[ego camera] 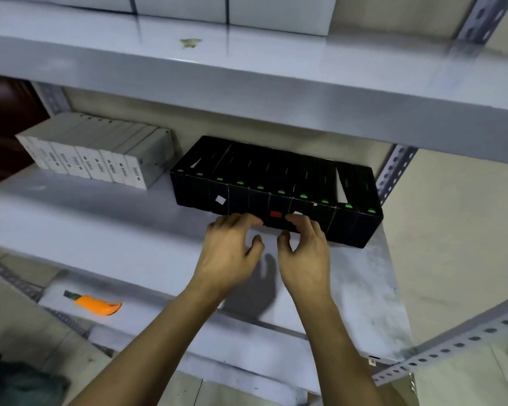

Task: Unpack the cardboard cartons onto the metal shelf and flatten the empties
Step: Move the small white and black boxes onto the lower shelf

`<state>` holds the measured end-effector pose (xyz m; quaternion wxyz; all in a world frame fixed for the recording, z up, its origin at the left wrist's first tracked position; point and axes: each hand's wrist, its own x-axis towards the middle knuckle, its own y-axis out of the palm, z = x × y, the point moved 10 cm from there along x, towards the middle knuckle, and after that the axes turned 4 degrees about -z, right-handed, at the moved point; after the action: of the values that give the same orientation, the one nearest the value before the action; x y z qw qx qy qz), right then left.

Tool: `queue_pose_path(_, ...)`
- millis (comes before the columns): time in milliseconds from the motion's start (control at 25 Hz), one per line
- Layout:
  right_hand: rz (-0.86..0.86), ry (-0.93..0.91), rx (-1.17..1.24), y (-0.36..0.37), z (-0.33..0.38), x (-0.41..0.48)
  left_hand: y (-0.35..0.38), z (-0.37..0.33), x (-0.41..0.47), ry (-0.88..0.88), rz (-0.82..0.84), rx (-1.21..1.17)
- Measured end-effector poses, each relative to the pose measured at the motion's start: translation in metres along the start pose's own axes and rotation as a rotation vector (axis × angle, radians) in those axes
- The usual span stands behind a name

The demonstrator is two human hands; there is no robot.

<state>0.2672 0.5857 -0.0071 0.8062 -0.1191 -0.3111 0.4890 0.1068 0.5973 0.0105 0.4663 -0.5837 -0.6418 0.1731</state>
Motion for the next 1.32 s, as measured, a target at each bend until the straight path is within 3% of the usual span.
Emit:
queue_pose_path(560,0.224,-0.131,0.092,0.151,0.124,-0.071,-0.121,0.158,-0.077,-0.263,-0.115,0.086)
queue_pose_path(1320,0.662,-0.388,0.254,0.353,0.353,-0.291,-0.345,0.367,-0.282,-0.660,-0.345,0.249)
